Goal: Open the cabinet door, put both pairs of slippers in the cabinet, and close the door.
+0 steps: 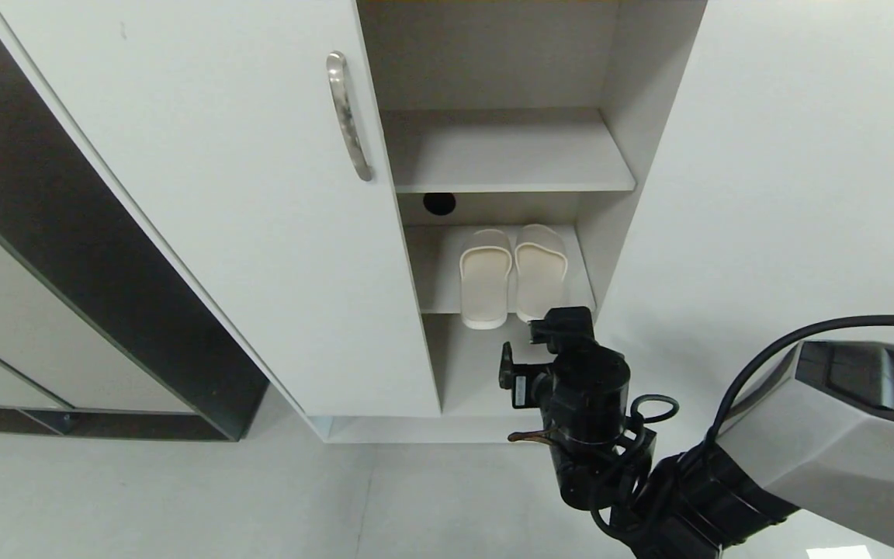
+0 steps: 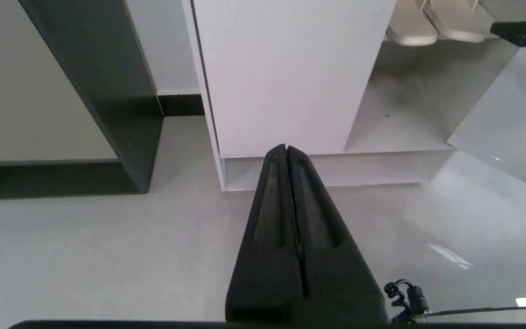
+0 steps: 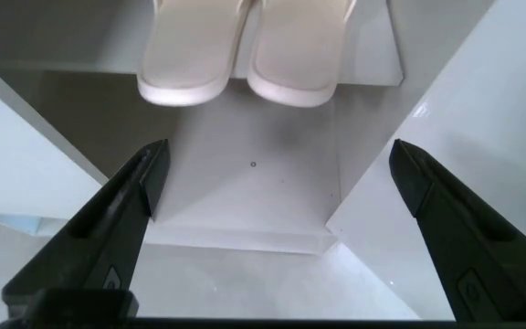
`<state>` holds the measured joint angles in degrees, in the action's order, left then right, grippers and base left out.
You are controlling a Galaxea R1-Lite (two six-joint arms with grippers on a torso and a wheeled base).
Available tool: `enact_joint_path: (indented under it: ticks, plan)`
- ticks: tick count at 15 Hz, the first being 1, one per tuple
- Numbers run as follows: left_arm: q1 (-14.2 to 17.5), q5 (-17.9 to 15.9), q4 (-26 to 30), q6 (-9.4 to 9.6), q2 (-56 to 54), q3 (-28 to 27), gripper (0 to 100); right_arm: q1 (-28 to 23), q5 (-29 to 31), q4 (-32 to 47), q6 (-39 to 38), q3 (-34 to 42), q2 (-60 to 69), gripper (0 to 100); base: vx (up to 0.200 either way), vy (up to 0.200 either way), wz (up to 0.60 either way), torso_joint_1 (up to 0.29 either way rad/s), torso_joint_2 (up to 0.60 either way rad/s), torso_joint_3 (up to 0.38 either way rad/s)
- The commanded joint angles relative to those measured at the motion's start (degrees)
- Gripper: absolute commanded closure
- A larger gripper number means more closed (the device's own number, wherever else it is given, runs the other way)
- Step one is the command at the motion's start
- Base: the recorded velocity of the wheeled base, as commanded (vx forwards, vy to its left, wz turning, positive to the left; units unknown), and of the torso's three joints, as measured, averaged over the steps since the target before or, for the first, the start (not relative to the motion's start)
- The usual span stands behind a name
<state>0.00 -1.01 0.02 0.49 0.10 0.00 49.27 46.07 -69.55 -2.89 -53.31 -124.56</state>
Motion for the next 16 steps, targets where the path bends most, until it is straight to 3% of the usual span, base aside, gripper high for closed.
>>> enact_joint_path:
  ticks: [1,10,16]
  plan:
    - [0.00,-0.04,-0.02,0.04,-0.01,0.00,100,0.03,-0.01,0.03,-0.01,0.22,0.02,0,0.000,0.000,0.00,0.000,0.00,0.000]
    - [0.00,-0.13,0.06,0.04,-0.01,0.00,100,0.12,-0.10,0.03,-0.10,0.58,0.29,0,0.000,0.000,0.00,0.000,0.00,0.000]
    - [0.00,-0.13,0.06,0.04,-0.01,0.00,100,0.03,-0.01,0.03,-0.01,0.58,0.29,0,0.000,0.000,0.00,0.004,0.00,0.173]
